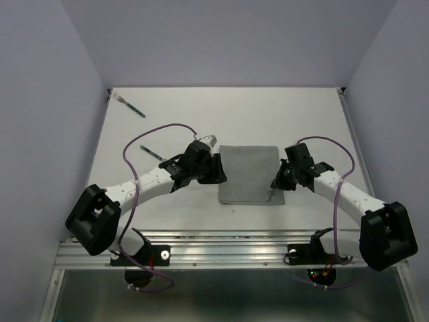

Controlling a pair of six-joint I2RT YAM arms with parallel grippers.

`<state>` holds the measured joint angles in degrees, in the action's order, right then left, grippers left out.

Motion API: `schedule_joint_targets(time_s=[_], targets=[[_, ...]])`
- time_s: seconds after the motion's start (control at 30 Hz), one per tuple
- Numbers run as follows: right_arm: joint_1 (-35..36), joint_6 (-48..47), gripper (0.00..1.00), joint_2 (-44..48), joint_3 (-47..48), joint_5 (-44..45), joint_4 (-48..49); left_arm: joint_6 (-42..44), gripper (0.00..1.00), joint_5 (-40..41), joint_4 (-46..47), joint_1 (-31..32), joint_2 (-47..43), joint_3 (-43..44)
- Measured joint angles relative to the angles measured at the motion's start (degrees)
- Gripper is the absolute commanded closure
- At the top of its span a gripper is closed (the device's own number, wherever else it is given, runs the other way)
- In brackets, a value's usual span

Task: Fold the napkin into a case and place the utensils inside
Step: Smooth out the lower triangle-folded napkin at the center of the board.

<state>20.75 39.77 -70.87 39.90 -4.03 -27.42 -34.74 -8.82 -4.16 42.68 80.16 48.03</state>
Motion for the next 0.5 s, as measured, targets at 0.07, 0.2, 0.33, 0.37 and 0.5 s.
schedule_joint_targets(time_s=[0.07, 0.2, 0.33, 0.37, 0.5], targets=[[0.1, 0.4, 0.99, 0.1, 0.0, 0.7, 0.0, 0.0, 0.47, 0.1, 0.0, 0.0, -0.3, 0.0], [0.3, 1.0, 0.99, 1.7, -1.0, 2.7, -0.3, 0.0, 0.46, 0.1, 0.0, 0.0, -0.3, 0.0], [0.3, 1.2, 0.90, 3.7, -2.4, 5.0, -1.0, 0.0, 0.46, 0.1, 0.0, 0.0, -0.3, 0.0], [0.3, 1.4, 0.79, 4.1, -2.6, 6.3, -1.6, 0.0, 0.46, 0.1, 0.0, 0.0, -0.3, 0.0], [0.3, 1.5, 0.52, 4.7, -3.0, 9.7, -3.4, 0.0, 0.46, 0.1, 0.0, 0.0, -0.3, 0.0]])
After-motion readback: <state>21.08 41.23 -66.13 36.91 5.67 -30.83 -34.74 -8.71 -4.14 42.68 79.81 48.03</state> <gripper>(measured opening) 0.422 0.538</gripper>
